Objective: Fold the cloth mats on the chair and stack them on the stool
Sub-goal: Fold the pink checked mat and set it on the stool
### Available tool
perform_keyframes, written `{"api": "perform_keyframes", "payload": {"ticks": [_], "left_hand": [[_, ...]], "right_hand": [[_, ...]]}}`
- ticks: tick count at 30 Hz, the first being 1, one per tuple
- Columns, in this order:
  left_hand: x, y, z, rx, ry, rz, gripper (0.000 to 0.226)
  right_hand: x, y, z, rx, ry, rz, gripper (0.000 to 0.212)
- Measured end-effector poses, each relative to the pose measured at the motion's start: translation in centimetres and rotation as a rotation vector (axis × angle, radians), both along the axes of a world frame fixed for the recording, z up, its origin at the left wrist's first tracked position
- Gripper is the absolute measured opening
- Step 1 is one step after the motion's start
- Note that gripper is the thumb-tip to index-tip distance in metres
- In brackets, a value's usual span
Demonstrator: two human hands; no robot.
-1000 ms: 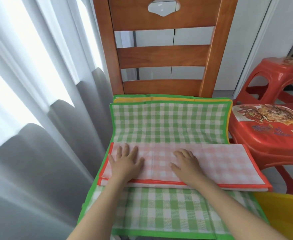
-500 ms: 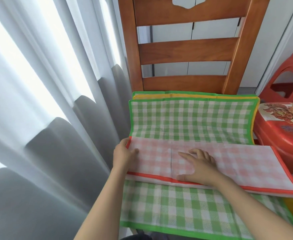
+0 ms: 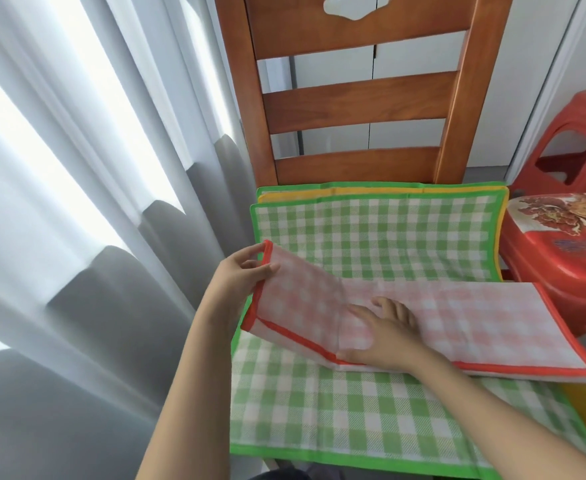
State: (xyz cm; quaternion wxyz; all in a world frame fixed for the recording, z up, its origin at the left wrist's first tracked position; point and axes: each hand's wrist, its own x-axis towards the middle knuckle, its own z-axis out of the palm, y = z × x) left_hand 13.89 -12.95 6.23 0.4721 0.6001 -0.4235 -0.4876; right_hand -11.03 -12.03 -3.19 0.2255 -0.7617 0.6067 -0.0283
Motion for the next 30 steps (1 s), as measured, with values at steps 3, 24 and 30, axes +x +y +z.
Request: {"api": "perform_keyframes", "payload": {"ticks": [3,24,30], "left_hand": [[-1.8,-0.2,1.2,-0.029,0.055,-0.049,0.056],[-22.1,-2.1,-5.4,-0.053,-0.233,-0.168,0.081],[-23.5,-2.0,-8.1,0.004,-0.425,-0.274,0.081]], "right_hand": [[0.0,0.2,0.3,0.014,-0.024,0.021,0.092],[-12.2,2.7,5.6,0.323,-0.762,-0.425,0.044],[-10.8,2.6,3.6,0.245,-0.475,-0.376,0.046]]}}
